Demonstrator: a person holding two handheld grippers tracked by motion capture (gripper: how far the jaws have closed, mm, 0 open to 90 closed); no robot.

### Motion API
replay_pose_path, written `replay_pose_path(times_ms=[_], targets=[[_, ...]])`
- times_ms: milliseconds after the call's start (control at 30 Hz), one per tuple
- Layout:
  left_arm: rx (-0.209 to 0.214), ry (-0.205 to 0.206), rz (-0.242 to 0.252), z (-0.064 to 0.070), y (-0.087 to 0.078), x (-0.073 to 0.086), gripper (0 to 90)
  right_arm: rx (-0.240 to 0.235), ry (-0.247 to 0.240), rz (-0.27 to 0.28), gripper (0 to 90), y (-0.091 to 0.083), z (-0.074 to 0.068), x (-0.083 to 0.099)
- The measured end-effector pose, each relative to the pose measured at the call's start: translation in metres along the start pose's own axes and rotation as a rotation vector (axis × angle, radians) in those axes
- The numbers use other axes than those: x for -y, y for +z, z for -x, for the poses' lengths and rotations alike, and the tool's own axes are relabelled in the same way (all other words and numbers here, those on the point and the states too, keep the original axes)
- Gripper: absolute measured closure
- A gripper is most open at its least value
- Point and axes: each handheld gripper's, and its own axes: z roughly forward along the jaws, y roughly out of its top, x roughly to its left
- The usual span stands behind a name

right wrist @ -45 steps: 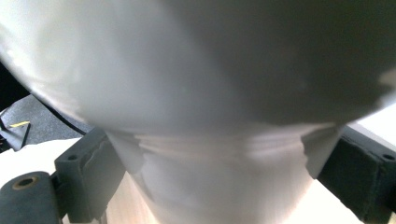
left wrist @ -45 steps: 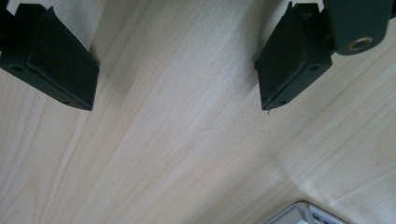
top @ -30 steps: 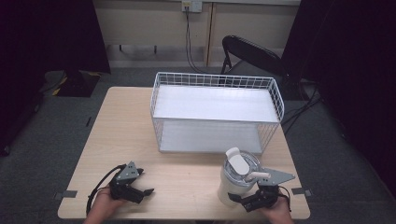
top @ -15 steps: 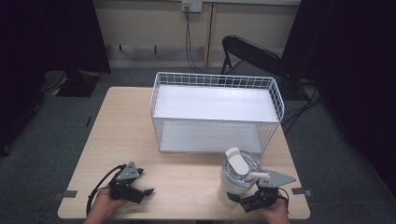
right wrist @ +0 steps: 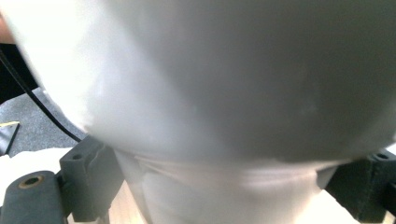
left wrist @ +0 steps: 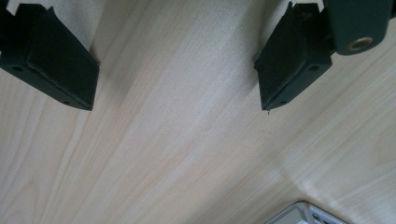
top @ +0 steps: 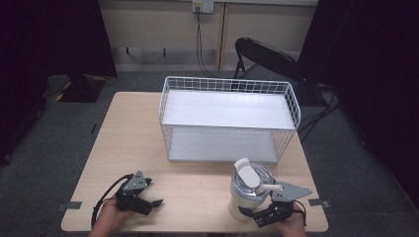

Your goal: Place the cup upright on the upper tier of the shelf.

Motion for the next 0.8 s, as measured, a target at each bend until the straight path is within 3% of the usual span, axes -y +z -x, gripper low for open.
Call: replay_pose_path(times_ms=[333,667,800], targets=[[0.001,0.000,-0.001,0.000,0.000,0.000,12.2,0.023,0.026,0.056,10.4,-0.008,0.010,-0.016],[0.000,0.000,0.000,0.000,0.000,0.000,12.2,0.055,0.043,0.051,10.4,-0.010,0.025,-0.034],[0.001,0.000,-0.001,0.000,0.000,0.000,12.2,0.047,0.051,0.055,10.4,-0.010,0.027,-0.040]])
